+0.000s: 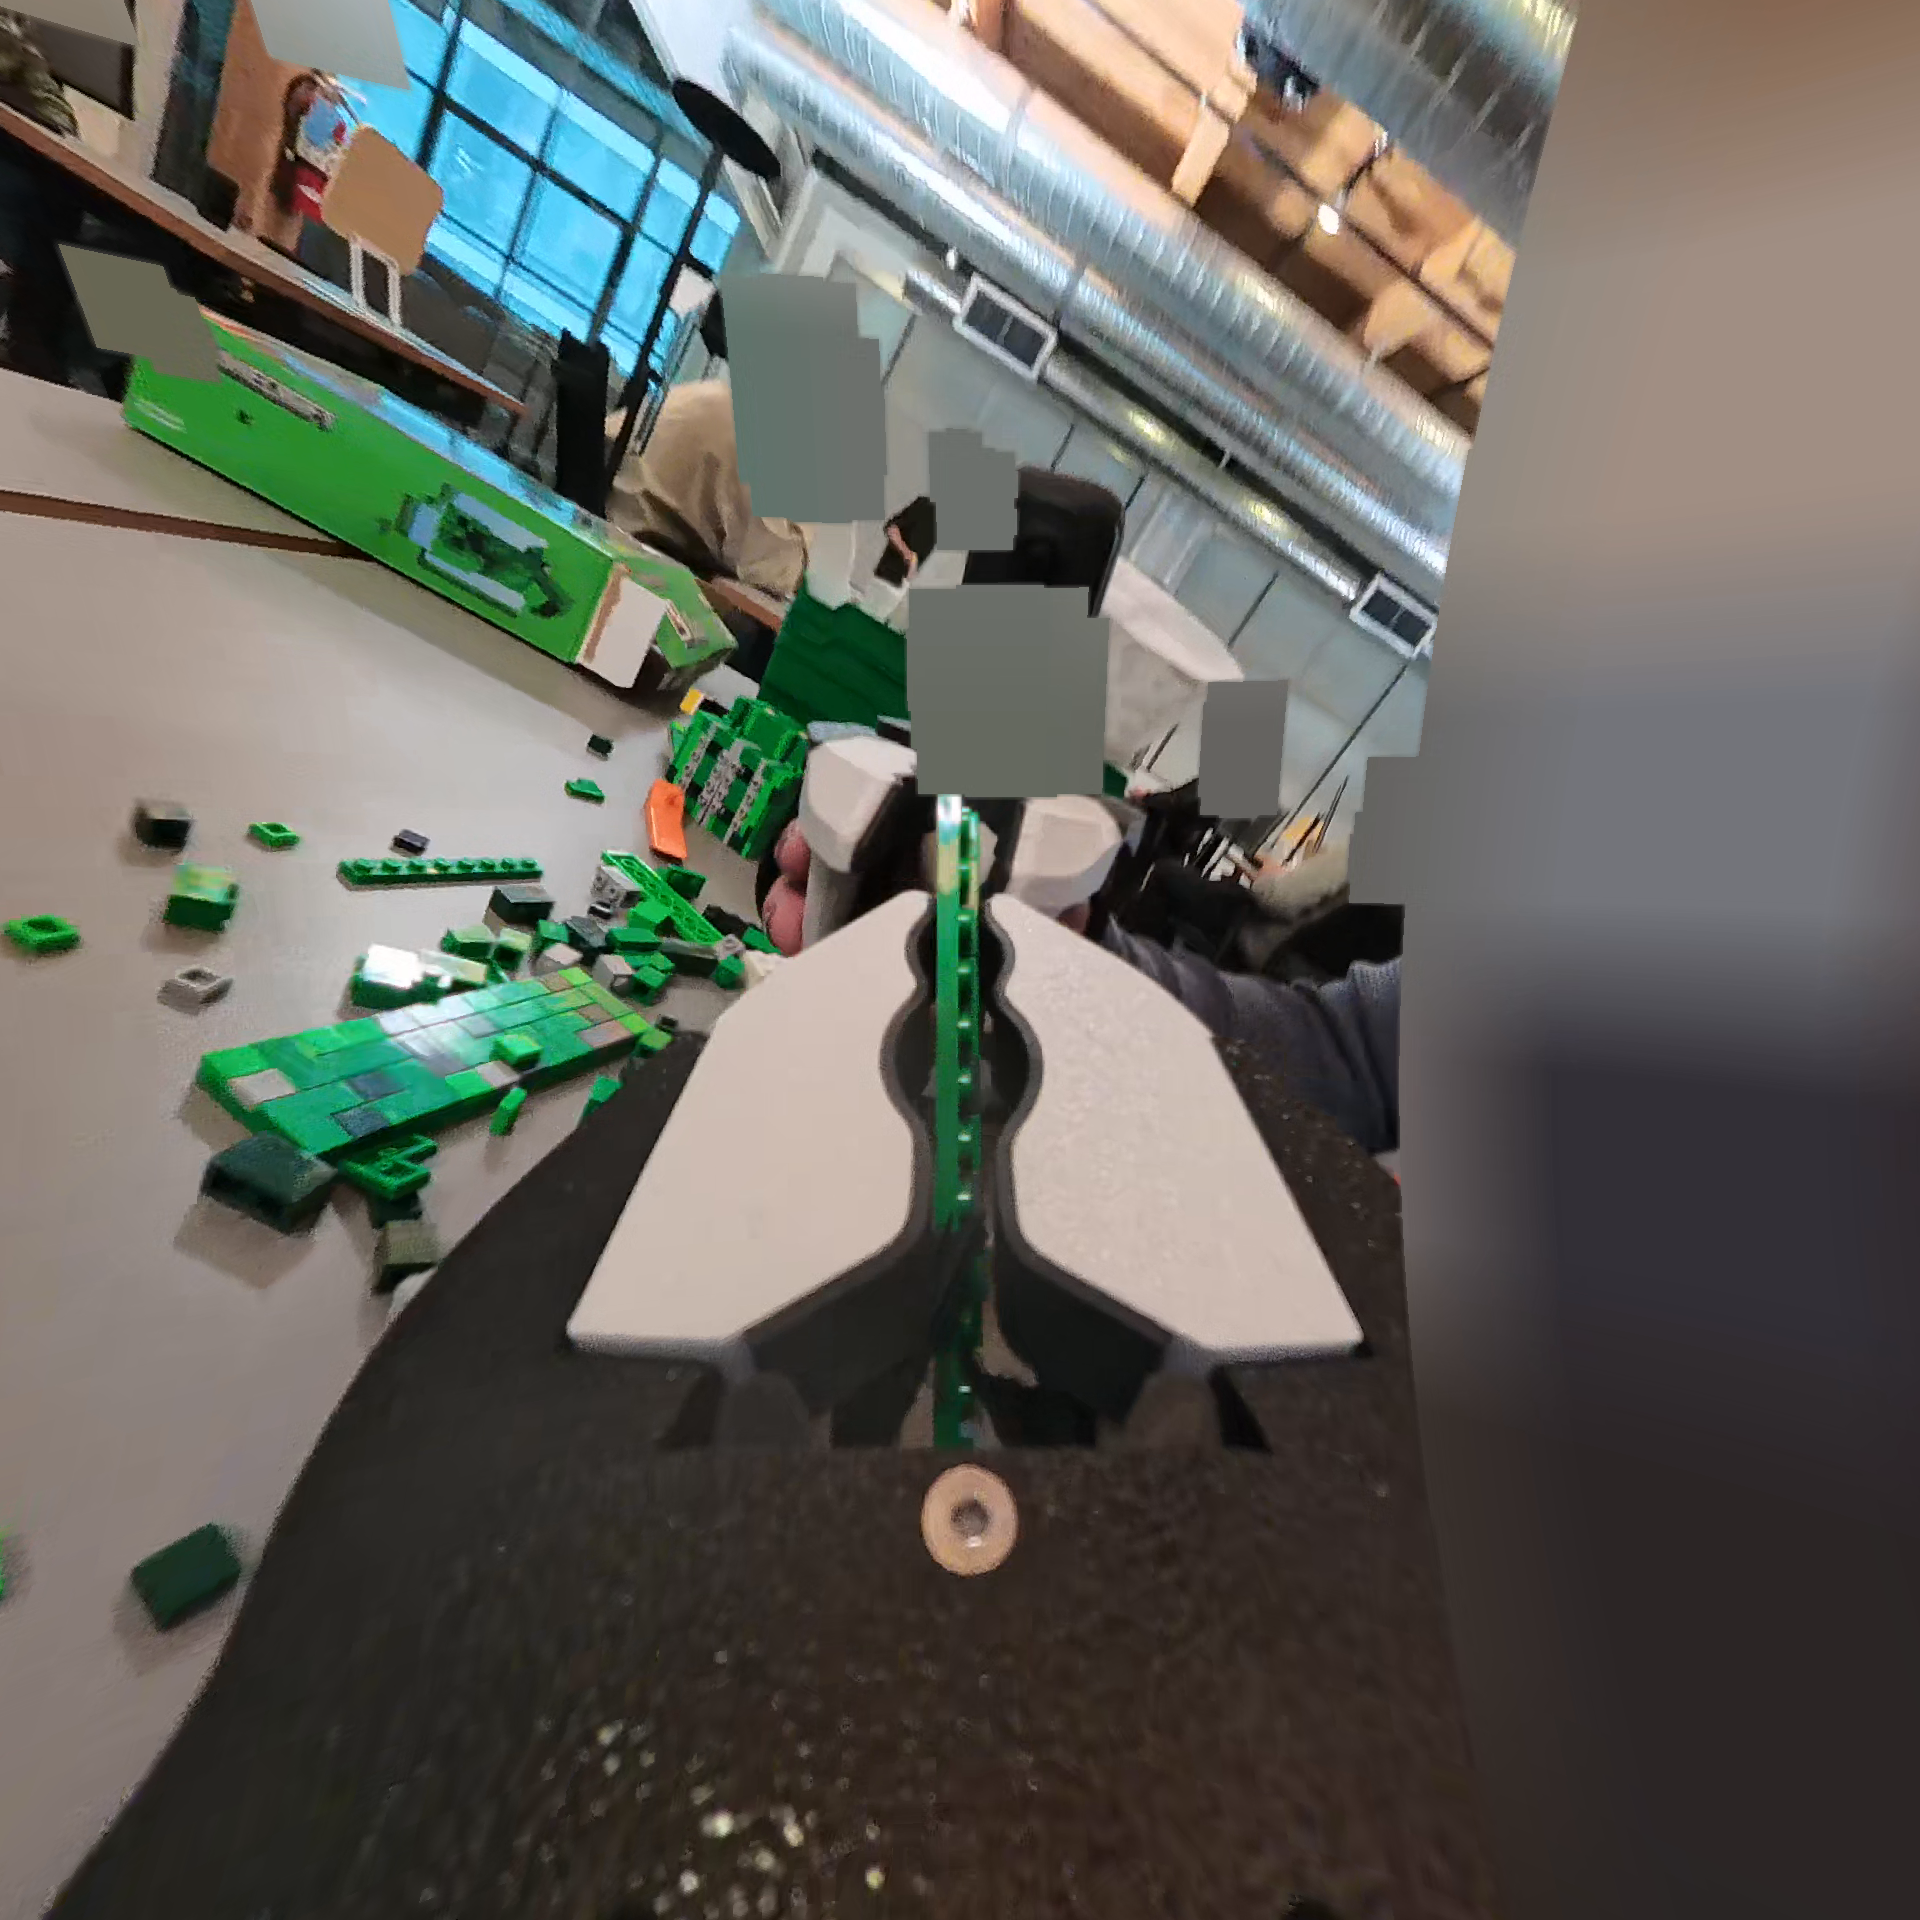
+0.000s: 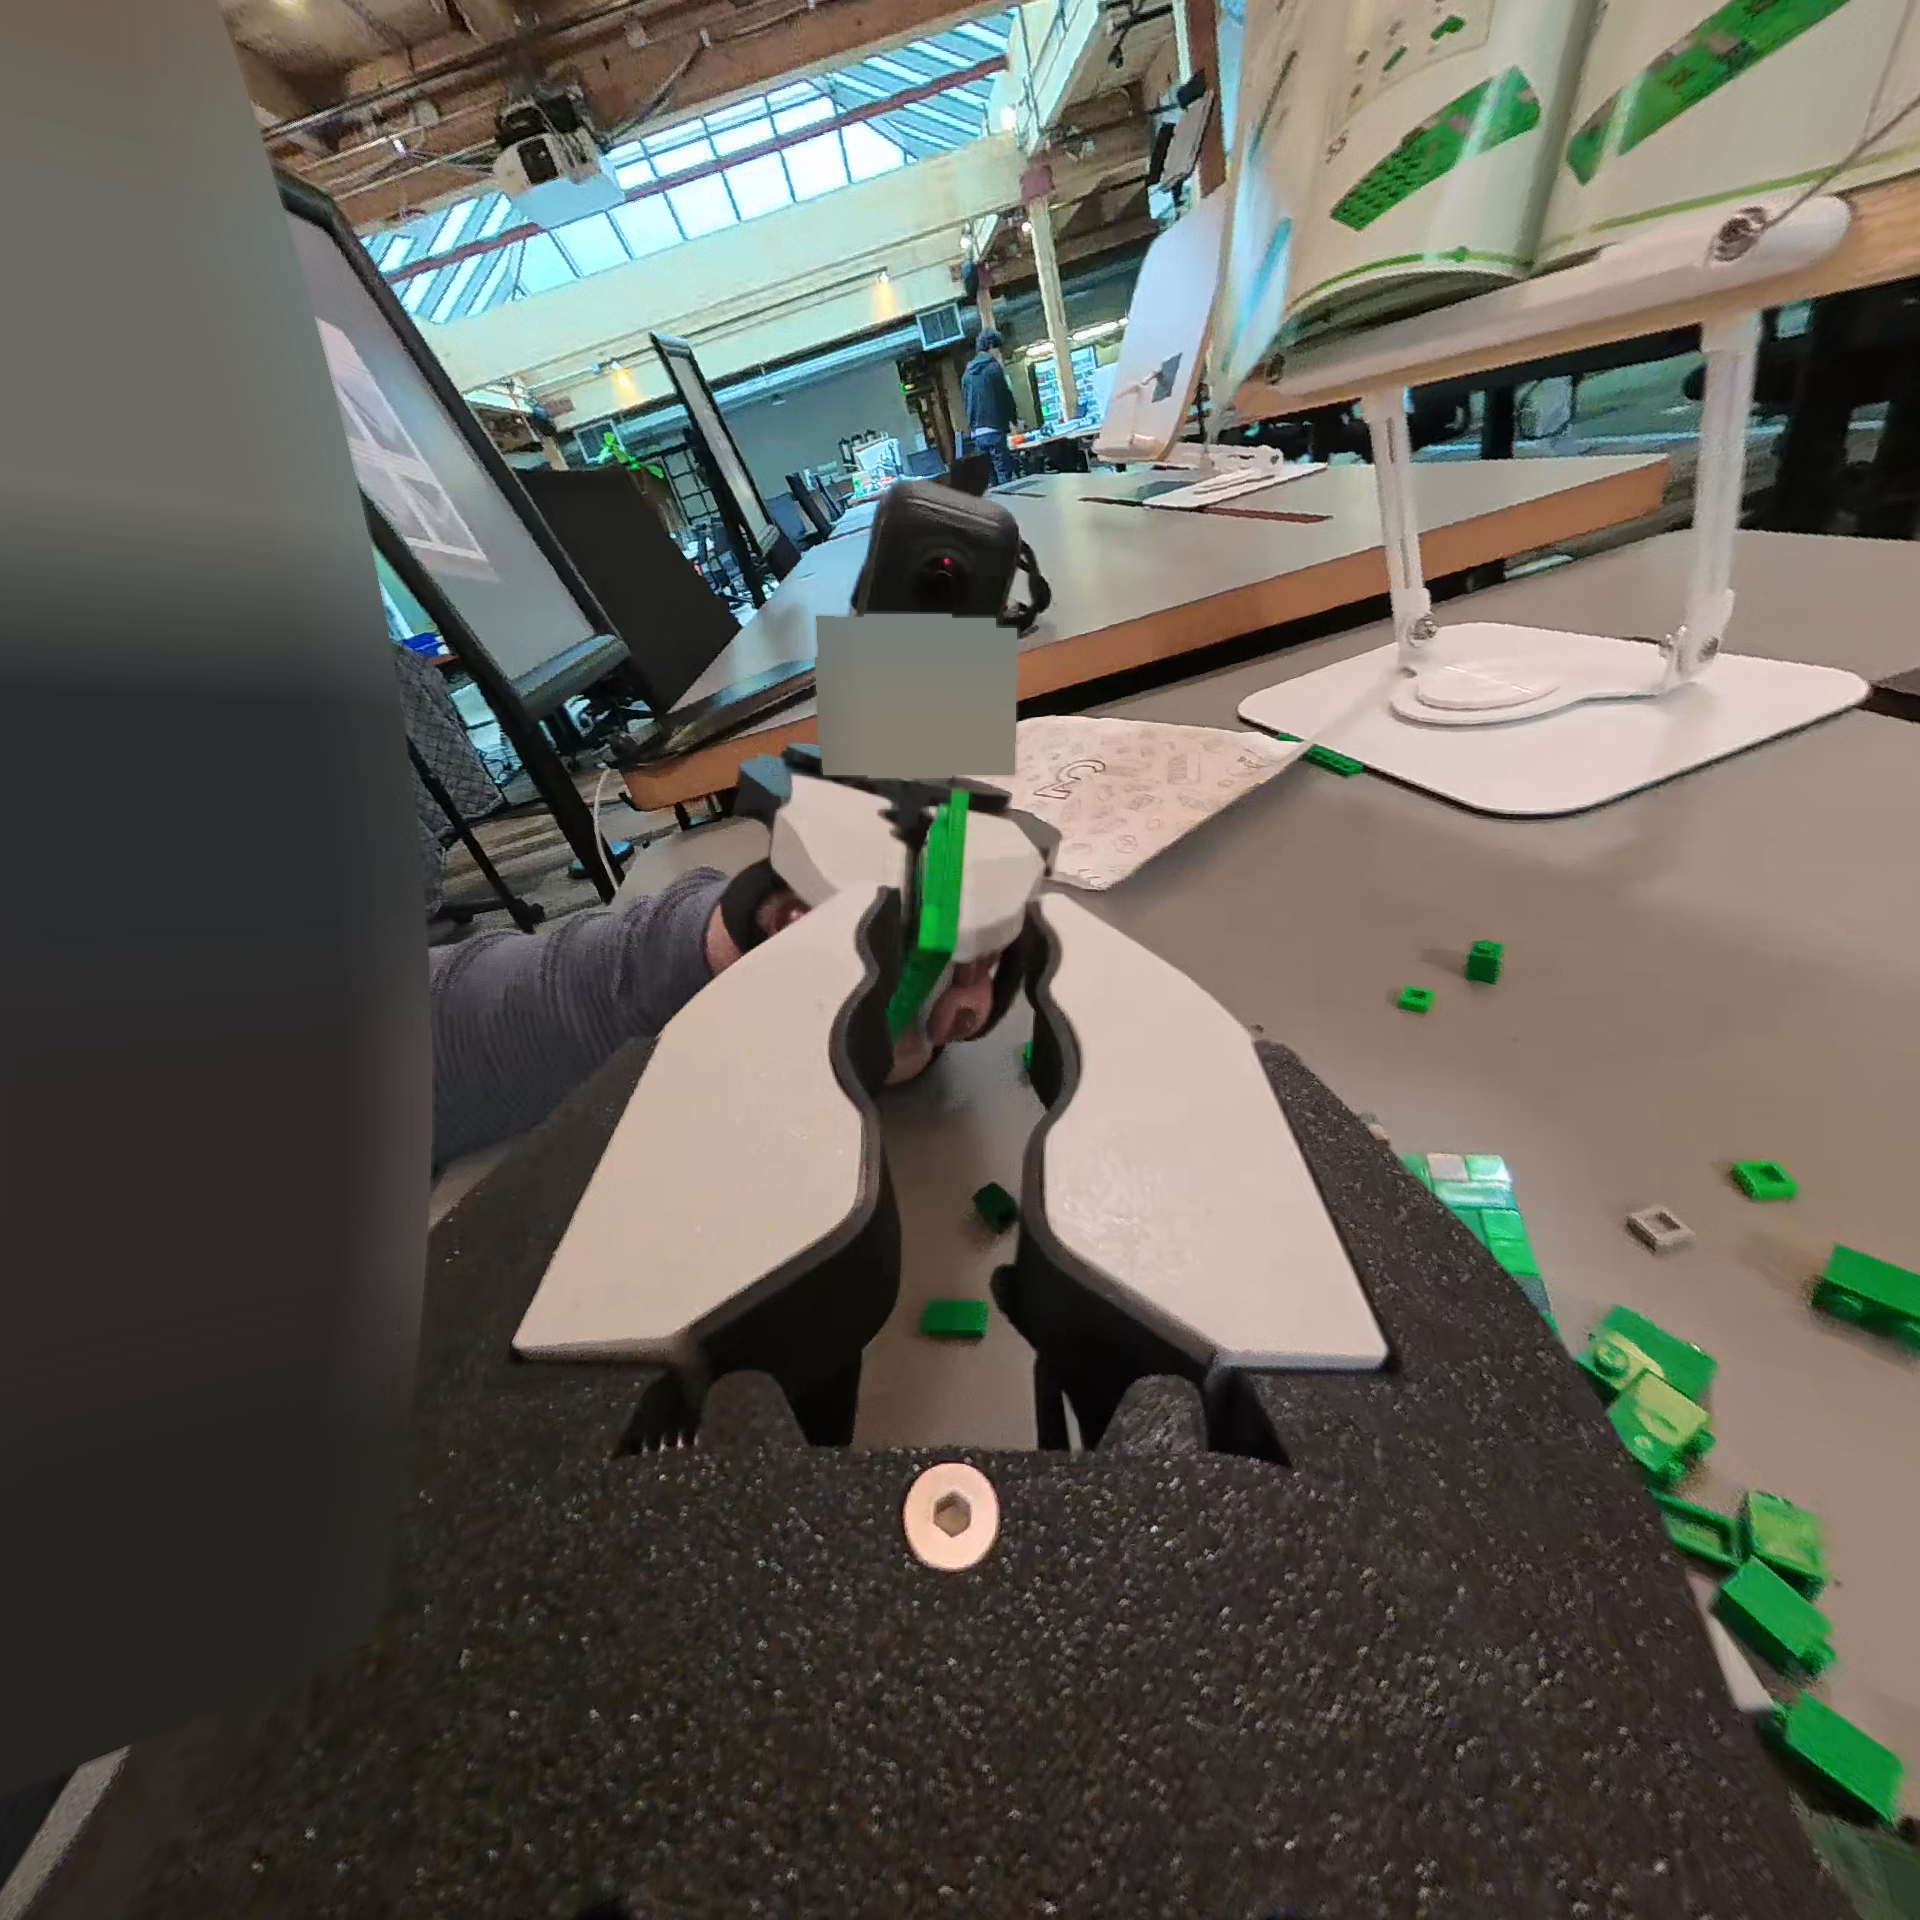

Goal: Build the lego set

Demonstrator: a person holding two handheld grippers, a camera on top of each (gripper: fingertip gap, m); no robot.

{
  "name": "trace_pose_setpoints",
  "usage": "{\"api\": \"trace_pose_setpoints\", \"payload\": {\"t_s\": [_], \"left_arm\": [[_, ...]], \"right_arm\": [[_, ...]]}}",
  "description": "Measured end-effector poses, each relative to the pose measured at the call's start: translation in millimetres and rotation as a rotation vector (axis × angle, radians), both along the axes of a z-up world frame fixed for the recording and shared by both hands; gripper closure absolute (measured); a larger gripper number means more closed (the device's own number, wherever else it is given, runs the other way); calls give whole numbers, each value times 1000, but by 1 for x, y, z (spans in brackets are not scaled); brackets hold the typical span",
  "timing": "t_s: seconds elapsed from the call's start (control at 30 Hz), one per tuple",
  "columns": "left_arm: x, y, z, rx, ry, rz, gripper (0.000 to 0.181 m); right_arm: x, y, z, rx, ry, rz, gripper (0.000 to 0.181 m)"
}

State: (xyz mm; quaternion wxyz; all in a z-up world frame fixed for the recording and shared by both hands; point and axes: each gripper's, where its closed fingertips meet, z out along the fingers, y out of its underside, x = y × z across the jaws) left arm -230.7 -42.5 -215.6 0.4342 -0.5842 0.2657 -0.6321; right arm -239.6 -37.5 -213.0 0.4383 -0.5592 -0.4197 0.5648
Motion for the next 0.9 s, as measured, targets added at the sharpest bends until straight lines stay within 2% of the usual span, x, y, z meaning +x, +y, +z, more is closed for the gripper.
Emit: {"api": "trace_pose_setpoints", "payload": {"t_s": [0.1,0.2,0.37,0.57,0.77,0.9], "left_arm": [[8,-6,-3,41,41,-21,176],[10,-9,-4,42,53,-49,176],[17,-21,-6,70,81,-129,162],[27,-34,-16,142,191,-184,157],[34,-43,-29,239,319,-203,167],[37,-36,-34,253,369,-140,175]], "right_arm": [[2,-8,2,31,-16,54,174],[5,-11,-1,75,-69,77,175],[13,-18,-3,143,-161,118,175],[24,-27,-7,293,-326,133,175],[21,-36,-5,414,-381,131,174],[19,-31,-5,468,-390,84,173]]}}
